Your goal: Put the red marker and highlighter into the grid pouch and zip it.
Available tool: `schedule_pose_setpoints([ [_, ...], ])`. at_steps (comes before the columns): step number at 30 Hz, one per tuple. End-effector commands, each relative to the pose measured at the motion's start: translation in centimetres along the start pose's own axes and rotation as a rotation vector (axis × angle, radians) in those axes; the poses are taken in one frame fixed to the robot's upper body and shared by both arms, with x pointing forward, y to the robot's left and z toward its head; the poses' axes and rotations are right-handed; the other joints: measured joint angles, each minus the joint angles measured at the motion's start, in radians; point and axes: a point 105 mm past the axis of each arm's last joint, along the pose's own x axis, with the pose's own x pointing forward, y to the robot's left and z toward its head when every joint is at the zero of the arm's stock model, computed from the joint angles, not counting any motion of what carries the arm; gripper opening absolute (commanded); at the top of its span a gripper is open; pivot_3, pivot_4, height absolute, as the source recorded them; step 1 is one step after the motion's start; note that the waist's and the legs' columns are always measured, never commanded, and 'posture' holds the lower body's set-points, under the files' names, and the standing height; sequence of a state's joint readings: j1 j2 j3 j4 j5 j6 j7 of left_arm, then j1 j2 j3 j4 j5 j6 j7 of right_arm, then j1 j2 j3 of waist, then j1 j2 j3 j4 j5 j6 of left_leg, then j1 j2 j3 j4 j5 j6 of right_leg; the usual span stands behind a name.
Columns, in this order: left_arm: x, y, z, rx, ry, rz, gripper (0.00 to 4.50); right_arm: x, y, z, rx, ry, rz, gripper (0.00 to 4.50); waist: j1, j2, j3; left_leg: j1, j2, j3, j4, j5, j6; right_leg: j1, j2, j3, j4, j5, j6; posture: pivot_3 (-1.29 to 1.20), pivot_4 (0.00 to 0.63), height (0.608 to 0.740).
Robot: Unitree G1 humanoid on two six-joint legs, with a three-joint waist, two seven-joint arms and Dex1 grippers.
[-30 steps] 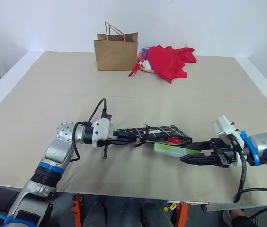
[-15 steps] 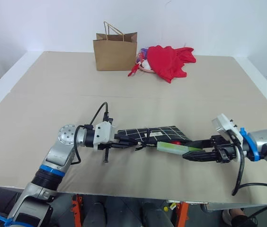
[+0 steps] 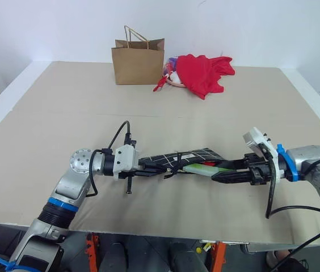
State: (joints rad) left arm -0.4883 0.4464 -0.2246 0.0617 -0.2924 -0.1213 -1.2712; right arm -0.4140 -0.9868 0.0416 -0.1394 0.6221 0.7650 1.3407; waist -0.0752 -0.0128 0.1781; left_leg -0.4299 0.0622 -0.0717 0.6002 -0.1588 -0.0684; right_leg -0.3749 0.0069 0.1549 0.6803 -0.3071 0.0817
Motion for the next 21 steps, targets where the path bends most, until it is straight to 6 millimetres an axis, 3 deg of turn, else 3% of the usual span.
schedule_pose_setpoints([
  [1,0.3,0.2,1.0,0.034,-0.030,0.001,0.00,0.9,0.9,0.8,-0.096,0.016,0.048,2.99,0.000,0.000,0.000,0.000,0.000,0.000,0.000,0.000,0.000,0.000,0.000,0.000,0.000,0.000,0.000,0.00,0.150,0.740],
  [4,0.2,0.2,1.0,0.035,-0.028,0.007,0.00,0.7,1.2,0.9,-0.199,0.027,0.056,4.30,0.000,0.000,0.000,0.000,0.000,0.000,0.000,0.000,0.000,0.000,0.000,0.000,0.000,0.000,0.000,0.00,0.150,0.740],
  [5,0.2,0.3,0.9,0.035,-0.025,0.010,0.00,0.6,1.4,1.2,-0.230,0.018,0.060,4.43,0.000,0.000,0.000,0.000,0.000,0.000,0.000,0.000,0.000,0.000,0.000,0.000,0.000,0.000,0.000,0.00,0.150,0.740],
  [13,-0.7,1.1,0.7,0.033,-0.004,0.040,0.00,0.1,5.3,2.3,-0.471,-0.073,0.220,4.43,0.000,0.000,0.000,0.000,0.000,0.000,0.000,0.000,0.000,0.000,0.000,0.000,0.000,0.000,0.000,0.00,0.150,0.740],
  [21,-0.7,1.2,0.7,0.033,-0.006,0.036,0.00,0.5,3.7,1.5,-0.436,-0.070,0.130,4.43,0.000,0.000,0.000,0.000,0.000,0.000,0.001,0.001,-0.001,0.001,0.000,0.000,0.000,0.001,0.000,0.00,0.150,0.740],
])
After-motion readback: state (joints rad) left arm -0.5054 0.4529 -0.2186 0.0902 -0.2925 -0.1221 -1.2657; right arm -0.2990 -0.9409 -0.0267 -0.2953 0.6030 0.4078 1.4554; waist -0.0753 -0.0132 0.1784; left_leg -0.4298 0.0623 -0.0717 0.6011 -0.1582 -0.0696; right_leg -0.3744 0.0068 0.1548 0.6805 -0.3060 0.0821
